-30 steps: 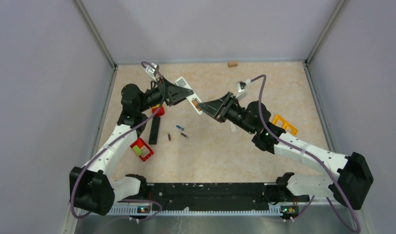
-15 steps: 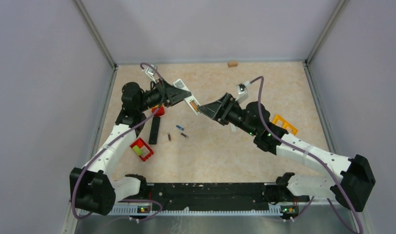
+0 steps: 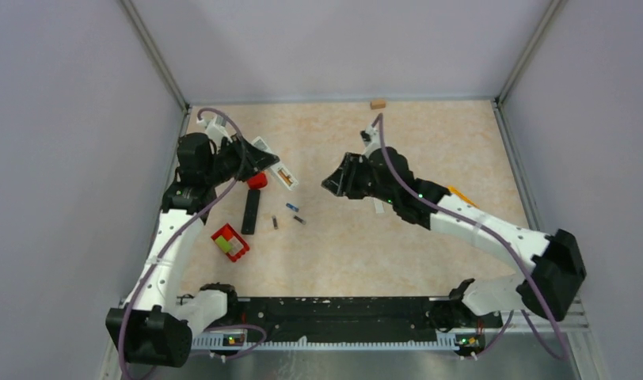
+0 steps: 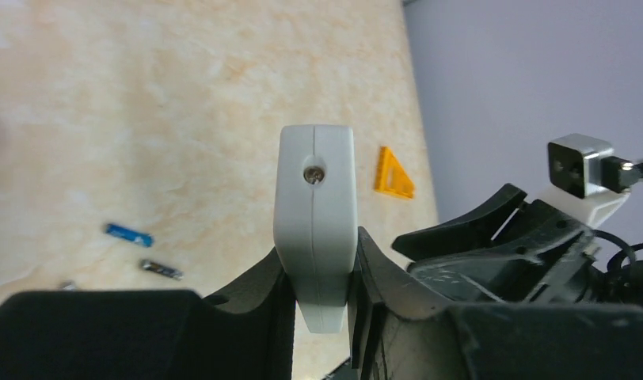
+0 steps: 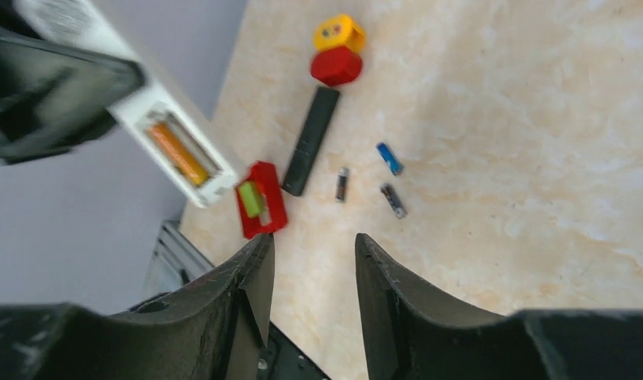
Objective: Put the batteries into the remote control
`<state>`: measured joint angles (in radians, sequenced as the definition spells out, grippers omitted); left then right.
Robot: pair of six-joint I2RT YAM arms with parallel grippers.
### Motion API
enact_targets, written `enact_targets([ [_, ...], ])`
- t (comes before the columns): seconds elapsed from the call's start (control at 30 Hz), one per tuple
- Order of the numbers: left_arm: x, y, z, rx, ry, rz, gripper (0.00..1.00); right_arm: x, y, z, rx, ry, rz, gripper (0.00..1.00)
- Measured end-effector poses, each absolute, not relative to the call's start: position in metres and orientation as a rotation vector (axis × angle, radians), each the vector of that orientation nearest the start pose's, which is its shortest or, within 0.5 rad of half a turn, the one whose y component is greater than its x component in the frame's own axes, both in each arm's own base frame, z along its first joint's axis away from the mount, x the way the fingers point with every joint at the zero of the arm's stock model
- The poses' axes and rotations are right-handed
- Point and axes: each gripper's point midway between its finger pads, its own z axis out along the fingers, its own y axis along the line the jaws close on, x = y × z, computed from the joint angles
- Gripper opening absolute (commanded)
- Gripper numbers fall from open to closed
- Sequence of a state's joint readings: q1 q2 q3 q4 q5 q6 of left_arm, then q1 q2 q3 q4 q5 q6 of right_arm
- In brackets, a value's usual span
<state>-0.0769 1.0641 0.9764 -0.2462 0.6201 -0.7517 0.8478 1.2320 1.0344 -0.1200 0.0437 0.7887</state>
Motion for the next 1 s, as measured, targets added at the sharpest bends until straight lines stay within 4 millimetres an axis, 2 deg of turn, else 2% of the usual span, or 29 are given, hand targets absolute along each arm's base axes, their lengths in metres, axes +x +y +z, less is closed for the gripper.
enact_targets([
  [0.07, 0.310, -0.138, 0.286, -0.247, 2.007, -1.035, 0.00, 0.262, 0.338, 0.234, -0.090, 2.129, 0.995, 0.42],
  [0.17, 0.311, -0.116, 0.279, -0.289, 2.032, -0.862, 0.00, 0.260, 0.354, 0.173, -0.177, 2.293, 0.898, 0.43],
  [0.27, 0.311, -0.094, 0.272, -0.341, 2.055, -0.706, 0.00, 0.257, 0.375, 0.137, -0.254, 2.387, 0.834, 0.43],
  [0.37, 0.309, -0.071, 0.264, -0.399, 2.068, -0.549, 0.00, 0.255, 0.408, 0.123, -0.312, 2.409, 0.832, 0.43],
  [0.5, 0.302, -0.036, 0.256, -0.497, 2.065, -0.328, 0.00, 0.255, 0.447, 0.115, -0.358, 2.391, 0.837, 0.43],
  [0.7, 0.289, 0.001, 0.262, -0.608, 1.993, -0.121, 0.00, 0.256, 0.491, 0.098, -0.395, 2.381, 0.756, 0.42],
  [0.87, 0.277, 0.025, 0.270, -0.685, 1.928, 0.000, 0.00, 0.253, 0.497, 0.071, -0.404, 2.416, 0.623, 0.41],
  [1.0, 0.269, 0.034, 0.278, -0.716, 1.882, 0.039, 0.00, 0.258, 0.497, 0.050, -0.410, 2.439, 0.540, 0.41],
])
